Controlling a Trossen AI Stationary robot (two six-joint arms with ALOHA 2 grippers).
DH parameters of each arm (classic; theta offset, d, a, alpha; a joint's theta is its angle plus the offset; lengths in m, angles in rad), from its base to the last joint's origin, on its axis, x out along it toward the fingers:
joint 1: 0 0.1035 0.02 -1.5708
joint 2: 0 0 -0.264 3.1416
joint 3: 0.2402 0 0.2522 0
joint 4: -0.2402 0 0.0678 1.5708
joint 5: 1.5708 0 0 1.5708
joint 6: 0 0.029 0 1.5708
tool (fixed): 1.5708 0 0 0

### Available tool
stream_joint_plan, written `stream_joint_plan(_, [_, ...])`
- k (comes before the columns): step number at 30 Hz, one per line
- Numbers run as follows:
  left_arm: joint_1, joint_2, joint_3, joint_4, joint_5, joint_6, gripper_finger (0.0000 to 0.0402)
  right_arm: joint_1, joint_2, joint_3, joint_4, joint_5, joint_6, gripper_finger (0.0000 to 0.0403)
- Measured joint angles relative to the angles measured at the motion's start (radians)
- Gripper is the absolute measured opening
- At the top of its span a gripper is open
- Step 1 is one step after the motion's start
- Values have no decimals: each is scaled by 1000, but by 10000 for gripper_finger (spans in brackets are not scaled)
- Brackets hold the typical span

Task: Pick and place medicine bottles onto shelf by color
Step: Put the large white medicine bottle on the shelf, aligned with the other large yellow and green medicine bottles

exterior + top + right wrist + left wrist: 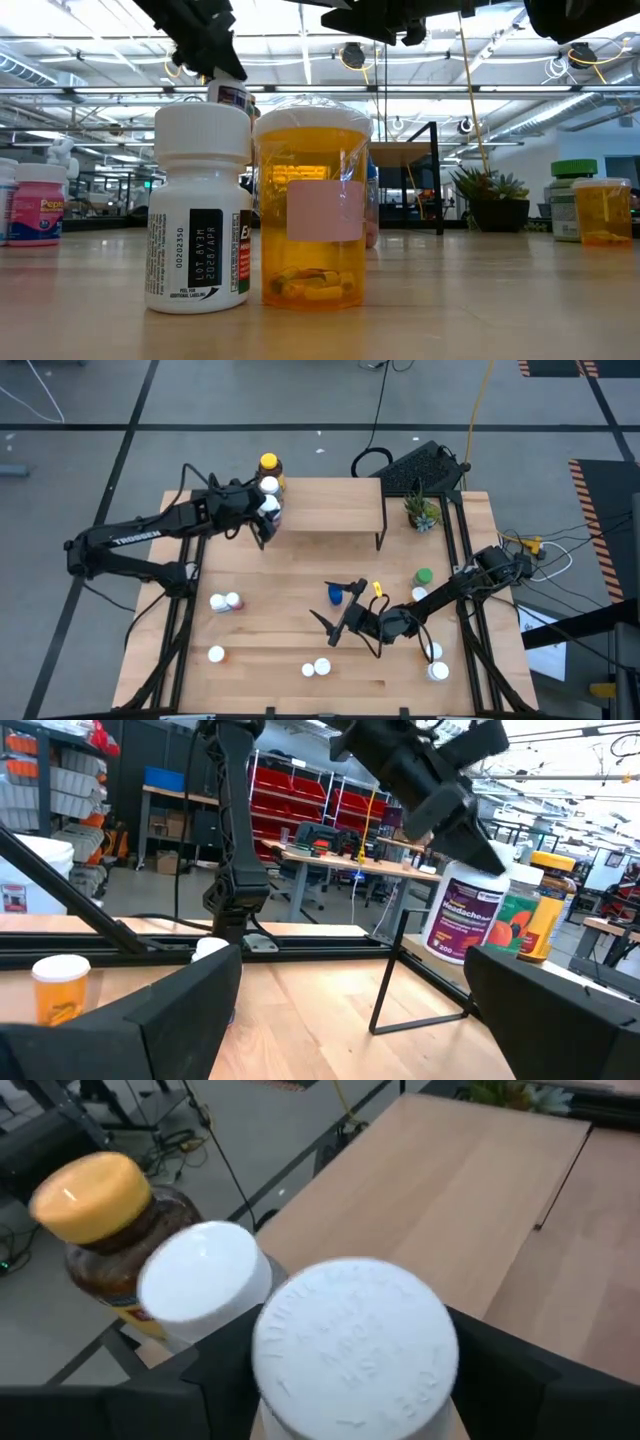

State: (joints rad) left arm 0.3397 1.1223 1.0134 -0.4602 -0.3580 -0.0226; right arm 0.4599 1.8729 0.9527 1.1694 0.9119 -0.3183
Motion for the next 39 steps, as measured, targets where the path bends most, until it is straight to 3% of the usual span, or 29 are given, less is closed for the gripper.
stream_joint_plan(12, [16,41,3,19,-9,50,260,0,1,0,-8,0,-2,380])
stream_joint_plan(29, [13,0,-2,-9,-6,43,260,0,1,0,-11,0,-4,380])
stream_joint_plan(33, [13,-25,-4,-18,-3,36,274,0,1,0,-16,0,-1,380])
stream_joint_plan(39, [13,-37,-4,-25,-4,36,327,0,1,0,-26,0,13,380])
